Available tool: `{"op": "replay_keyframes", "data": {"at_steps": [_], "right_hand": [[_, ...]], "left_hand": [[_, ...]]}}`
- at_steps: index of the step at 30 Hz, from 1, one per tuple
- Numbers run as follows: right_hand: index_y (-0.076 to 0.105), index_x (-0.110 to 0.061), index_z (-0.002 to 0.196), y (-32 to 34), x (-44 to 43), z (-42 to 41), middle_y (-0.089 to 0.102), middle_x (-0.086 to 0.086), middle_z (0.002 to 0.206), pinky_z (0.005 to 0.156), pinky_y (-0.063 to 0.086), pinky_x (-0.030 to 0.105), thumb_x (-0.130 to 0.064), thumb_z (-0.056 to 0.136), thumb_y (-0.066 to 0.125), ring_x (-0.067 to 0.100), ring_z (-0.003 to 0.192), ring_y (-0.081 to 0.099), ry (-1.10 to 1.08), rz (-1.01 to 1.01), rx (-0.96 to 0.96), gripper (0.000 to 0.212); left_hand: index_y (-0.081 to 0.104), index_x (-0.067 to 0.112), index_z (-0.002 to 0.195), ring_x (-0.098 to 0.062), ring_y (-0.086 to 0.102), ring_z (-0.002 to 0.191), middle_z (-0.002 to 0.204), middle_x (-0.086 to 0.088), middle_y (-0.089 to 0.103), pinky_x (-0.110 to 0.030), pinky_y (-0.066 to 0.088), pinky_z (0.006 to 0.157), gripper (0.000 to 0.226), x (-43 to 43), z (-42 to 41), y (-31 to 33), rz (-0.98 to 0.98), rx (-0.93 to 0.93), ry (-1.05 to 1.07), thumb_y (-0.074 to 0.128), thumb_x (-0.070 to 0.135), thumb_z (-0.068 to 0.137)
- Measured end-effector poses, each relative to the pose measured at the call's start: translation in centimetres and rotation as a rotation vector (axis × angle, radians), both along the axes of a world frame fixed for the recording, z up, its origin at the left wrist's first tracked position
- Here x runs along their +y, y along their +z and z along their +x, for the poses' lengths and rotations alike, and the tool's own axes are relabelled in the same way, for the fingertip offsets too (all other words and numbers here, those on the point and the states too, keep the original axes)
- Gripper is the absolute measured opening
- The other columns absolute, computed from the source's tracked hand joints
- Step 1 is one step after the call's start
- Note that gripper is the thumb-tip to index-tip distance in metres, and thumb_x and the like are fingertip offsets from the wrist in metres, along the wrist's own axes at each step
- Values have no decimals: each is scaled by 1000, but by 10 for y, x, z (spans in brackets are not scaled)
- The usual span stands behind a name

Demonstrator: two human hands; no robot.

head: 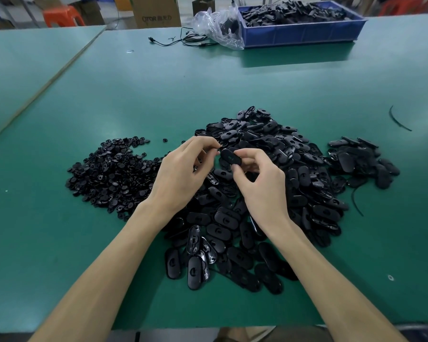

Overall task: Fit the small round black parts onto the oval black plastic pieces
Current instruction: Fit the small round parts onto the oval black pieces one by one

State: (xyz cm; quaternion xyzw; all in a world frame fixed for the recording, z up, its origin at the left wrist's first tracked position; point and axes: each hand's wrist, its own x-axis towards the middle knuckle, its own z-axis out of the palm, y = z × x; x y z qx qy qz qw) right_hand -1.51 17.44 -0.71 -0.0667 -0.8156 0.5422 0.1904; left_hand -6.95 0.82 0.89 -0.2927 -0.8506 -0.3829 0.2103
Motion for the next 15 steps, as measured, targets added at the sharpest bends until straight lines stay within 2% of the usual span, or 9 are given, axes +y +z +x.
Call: {"op": "replay_keyframes", "data": {"at_steps": [4, 8, 13, 15], "right_hand": [[71, -25, 120, 2, 0, 1, 72, -5, 104, 96, 53, 25, -17, 98, 71, 5, 101, 67, 4, 11, -4, 23], [73, -23, 127, 4, 0, 1, 74, -6, 111, 95, 53, 19, -20, 102, 67, 1, 102, 68, 15, 39, 13, 26], [72, -20, 129, 5, 0, 1, 75, -3, 113, 95, 54, 18, -18, 106, 61, 1, 103, 70, 54, 29, 27, 26], [73, -19, 128, 6, 0, 1, 75, -3, 113, 95, 54, 19, -18, 106, 62, 2, 104, 69, 61, 32, 29, 25]], "left_hand": [[65, 23, 112, -13, 59, 76, 100, 14, 68, -30, 52, 71, 9, 0, 1, 1, -6, 0, -10, 61, 22, 104], [72, 15, 106, -16, 61, 82, 106, 4, 63, -29, 51, 71, 8, 3, 0, 4, 52, -20, -56, 66, 15, 101], [77, 16, 99, -13, 61, 81, 107, 0, 64, -28, 50, 69, 7, 10, 2, 7, 280, -360, -133, 73, 10, 96], [76, 16, 99, -16, 62, 81, 108, -5, 68, -36, 50, 70, 8, 8, 0, 7, 329, -472, -163, 73, 10, 96]]}}
